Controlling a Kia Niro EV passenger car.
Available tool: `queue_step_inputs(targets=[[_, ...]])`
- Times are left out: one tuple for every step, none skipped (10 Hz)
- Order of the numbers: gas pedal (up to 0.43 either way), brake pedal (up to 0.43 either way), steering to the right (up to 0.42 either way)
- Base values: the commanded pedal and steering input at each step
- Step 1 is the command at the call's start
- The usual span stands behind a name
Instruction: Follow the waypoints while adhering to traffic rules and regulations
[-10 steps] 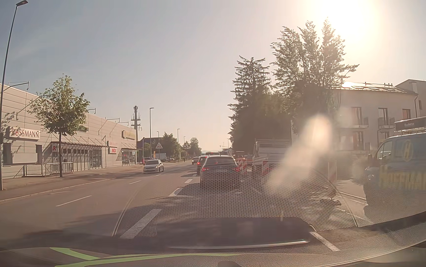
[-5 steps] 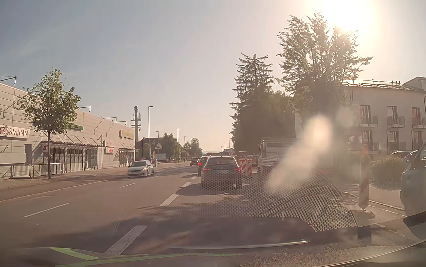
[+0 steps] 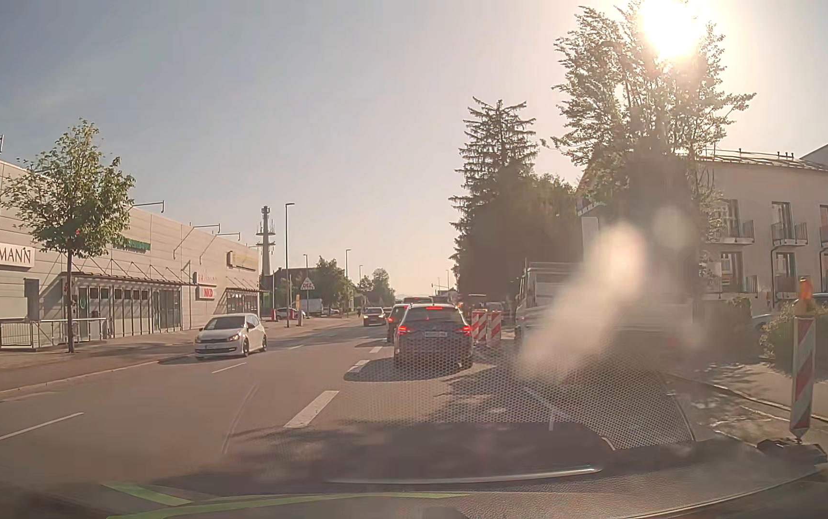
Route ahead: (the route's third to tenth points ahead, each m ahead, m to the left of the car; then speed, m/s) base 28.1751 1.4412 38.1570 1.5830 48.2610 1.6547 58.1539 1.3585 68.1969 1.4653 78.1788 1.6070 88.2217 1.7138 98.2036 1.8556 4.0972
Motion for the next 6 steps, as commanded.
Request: queue_step_inputs(targets=[[0.0,0.0,-0.006],[0.0,0.0,-0.006],[0.0,0.0,-0.004],[0.0,0.0,-0.003],[0.0,0.0,-0.002],[0.0,0.0,0.0]])
